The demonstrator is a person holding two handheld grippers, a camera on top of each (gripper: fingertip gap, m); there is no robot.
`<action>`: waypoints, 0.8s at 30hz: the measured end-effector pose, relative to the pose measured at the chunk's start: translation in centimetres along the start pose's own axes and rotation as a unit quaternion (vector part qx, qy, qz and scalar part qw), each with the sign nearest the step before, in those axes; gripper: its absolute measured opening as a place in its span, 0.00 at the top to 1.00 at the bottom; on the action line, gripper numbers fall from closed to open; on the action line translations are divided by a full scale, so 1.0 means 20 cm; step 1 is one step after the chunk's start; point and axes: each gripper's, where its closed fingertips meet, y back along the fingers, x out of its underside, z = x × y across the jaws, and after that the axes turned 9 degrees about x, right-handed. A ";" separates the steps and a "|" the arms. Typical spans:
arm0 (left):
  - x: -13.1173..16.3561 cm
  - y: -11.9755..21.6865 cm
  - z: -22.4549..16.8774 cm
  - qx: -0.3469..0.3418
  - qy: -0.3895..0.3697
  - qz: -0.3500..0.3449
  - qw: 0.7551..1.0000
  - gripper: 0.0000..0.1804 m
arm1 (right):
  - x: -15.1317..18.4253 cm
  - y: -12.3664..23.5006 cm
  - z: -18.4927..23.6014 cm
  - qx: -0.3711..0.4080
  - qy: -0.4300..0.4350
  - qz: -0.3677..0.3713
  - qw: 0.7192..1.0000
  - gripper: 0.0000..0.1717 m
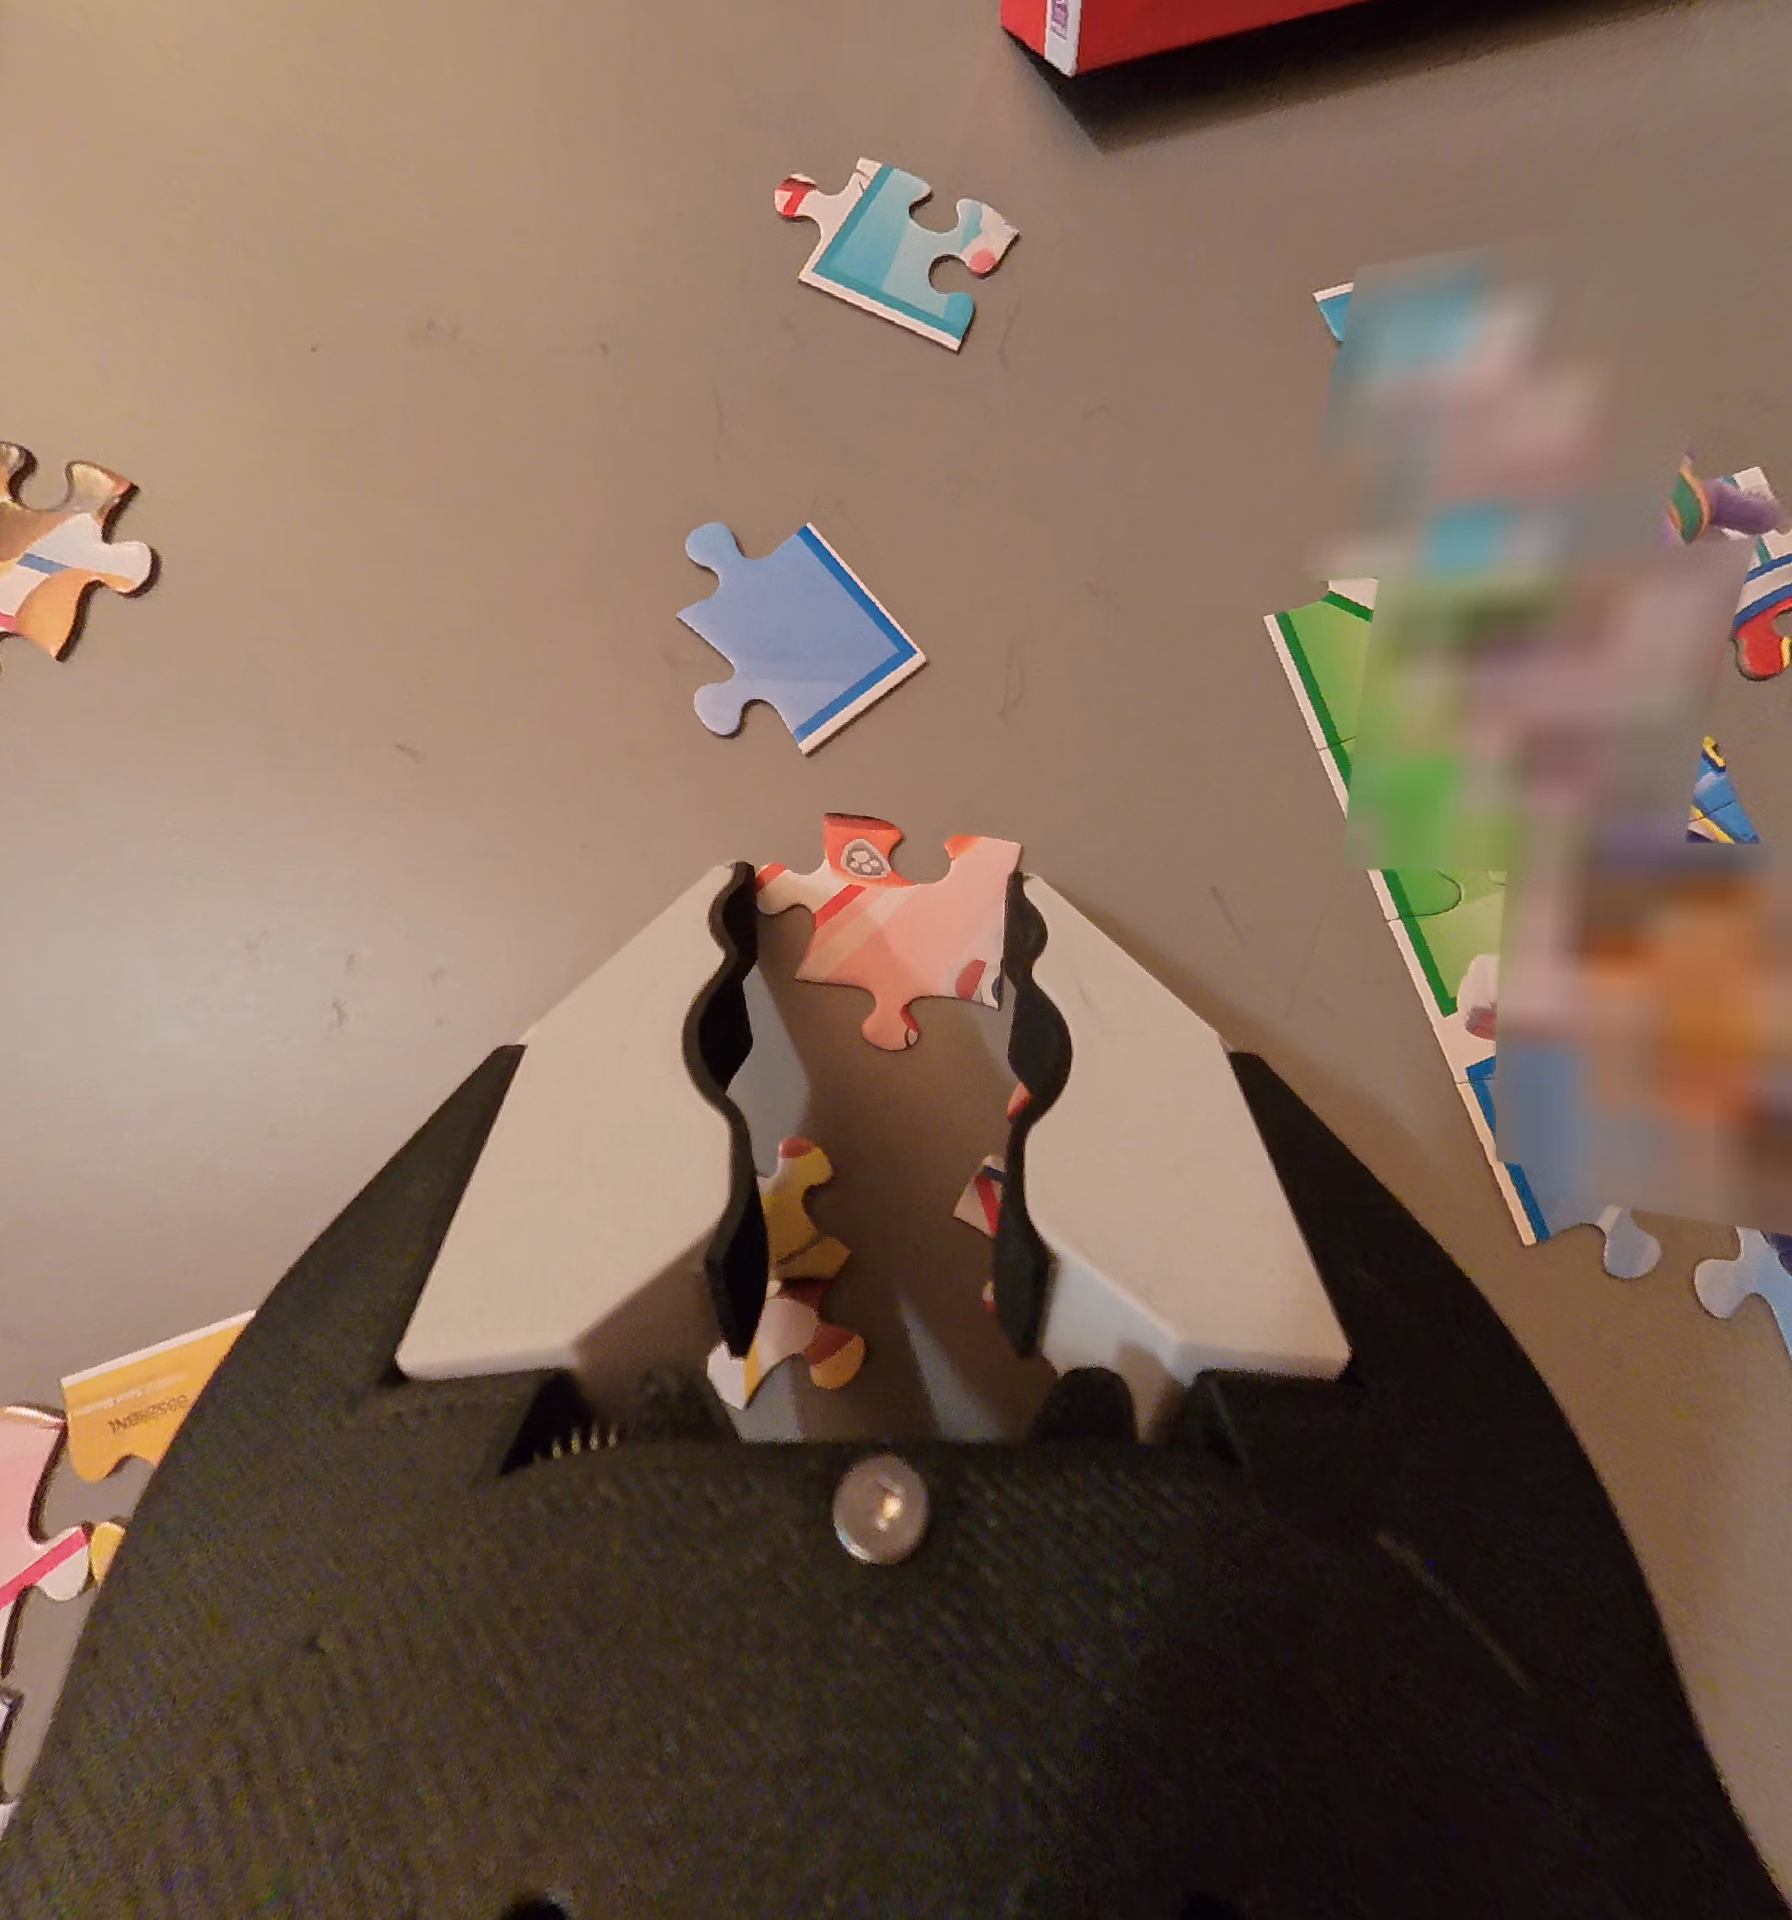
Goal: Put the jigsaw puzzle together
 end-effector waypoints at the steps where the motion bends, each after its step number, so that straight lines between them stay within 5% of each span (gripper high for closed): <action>1: 0.00 0.00 -0.01 0.001 -0.001 0.001 1.000 0.75 | 0.00 0.00 0.00 0.000 0.000 0.000 1.000 0.91; 16: -0.07 0.06 -0.12 0.021 -0.030 -0.016 0.999 0.75 | 0.01 -0.01 -0.01 0.001 -0.005 0.006 1.000 0.90; 24: -0.23 0.15 -0.44 0.093 -0.091 -0.066 0.989 0.75 | 0.00 -0.08 0.06 -0.070 -0.077 0.012 0.995 0.80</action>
